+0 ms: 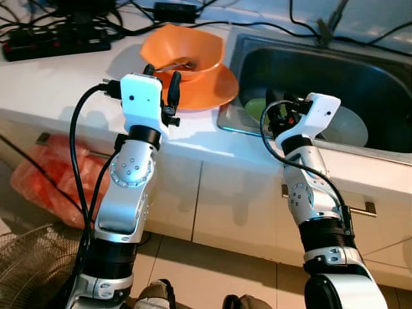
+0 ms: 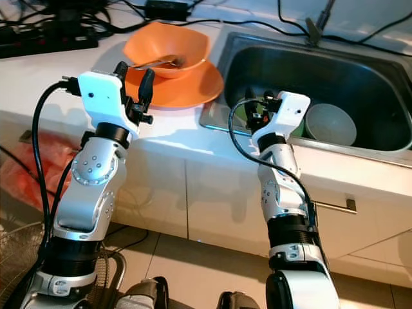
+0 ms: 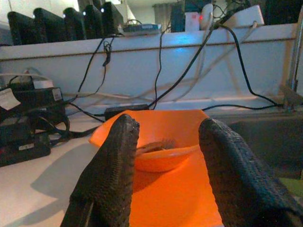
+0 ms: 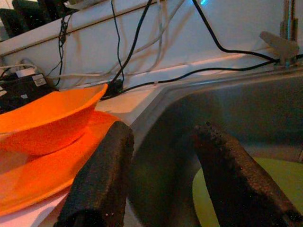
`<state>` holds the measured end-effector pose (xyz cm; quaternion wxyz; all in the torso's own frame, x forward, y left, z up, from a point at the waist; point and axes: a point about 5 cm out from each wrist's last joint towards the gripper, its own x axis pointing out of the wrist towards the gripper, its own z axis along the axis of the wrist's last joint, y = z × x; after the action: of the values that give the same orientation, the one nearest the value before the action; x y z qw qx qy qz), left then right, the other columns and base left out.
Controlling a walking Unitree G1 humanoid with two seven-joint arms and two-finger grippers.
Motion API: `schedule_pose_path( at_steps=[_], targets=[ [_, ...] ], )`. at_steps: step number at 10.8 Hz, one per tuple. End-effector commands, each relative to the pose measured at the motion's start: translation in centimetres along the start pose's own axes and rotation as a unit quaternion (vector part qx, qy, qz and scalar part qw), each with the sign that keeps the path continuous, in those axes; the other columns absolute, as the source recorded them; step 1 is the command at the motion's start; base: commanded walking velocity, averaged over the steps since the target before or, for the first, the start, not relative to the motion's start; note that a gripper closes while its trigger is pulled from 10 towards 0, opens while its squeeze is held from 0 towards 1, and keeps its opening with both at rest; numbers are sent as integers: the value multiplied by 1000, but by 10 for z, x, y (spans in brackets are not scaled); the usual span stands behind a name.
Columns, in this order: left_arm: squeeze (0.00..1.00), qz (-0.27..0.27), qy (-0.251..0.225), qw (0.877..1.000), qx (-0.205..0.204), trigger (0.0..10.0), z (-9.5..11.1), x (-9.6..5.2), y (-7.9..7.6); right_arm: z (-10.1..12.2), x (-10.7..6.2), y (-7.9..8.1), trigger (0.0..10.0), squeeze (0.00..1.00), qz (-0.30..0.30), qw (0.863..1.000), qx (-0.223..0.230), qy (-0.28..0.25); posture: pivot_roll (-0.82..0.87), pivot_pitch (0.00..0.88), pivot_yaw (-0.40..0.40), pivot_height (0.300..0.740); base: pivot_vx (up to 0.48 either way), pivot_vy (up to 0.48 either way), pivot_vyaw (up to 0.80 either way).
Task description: Kitchen organization
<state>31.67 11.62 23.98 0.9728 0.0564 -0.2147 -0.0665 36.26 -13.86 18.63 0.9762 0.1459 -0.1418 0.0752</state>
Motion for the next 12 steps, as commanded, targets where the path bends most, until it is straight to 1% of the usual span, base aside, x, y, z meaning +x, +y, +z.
schedule_pose_path(
  at_steps=[1, 3, 4, 5, 7, 8, 10, 11, 12],
  targets=[
    [0, -3, -9, 1000, 5, 10000, 2, -4, -1, -1, -1, -4, 10000, 0, -6, 1000, 2, 4, 87, 154, -67, 740, 0, 0, 0],
    [0, 10, 5, 1000, 5, 10000, -5, -6, 4, -2, -1, -4, 10000, 0, -5, 1000, 3, 5, 90, 151, -66, 740, 0, 0, 0],
    [0, 20, 24, 999, 7, 10000, -17, -10, 8, -2, -1, -3, 10000, 0, -4, 1000, 4, 6, 91, 151, -65, 740, 0, 0, 0],
    [0, 23, 33, 999, 8, 10000, -22, -12, 10, -3, -1, -2, 10000, 0, -3, 1000, 5, 6, 92, 149, -66, 740, 0, 0, 0],
    [0, 29, 35, 999, 6, 10000, -24, -14, 12, -1, 0, -1, 10000, 0, -1, 1000, 8, 1, 92, 151, -65, 740, 0, 0, 0],
    [0, 46, 34, 998, 6, 10000, -25, -14, 17, 1, 0, 0, 10000, 0, 3, 1000, 7, -2, 89, 149, -63, 740, 0, 0, 0],
    [0, 59, 38, 998, 2, 10000, -30, -11, 23, 1, 0, 0, 10000, 0, 3, 1000, 7, -3, 90, 144, -63, 740, 0, 0, 0],
    [0, 62, 40, 997, -5, 10000, -31, -4, 24, 1, 0, 1, 10000, 0, 4, 1000, 8, -3, 88, 140, -61, 740, 0, 0, 0],
    [0, 61, 39, 997, -4, 10000, -31, 0, 24, 1, 1, 1, 10000, 0, 5, 1000, 8, -3, 88, 137, -63, 740, 0, 0, 0]
  ],
)
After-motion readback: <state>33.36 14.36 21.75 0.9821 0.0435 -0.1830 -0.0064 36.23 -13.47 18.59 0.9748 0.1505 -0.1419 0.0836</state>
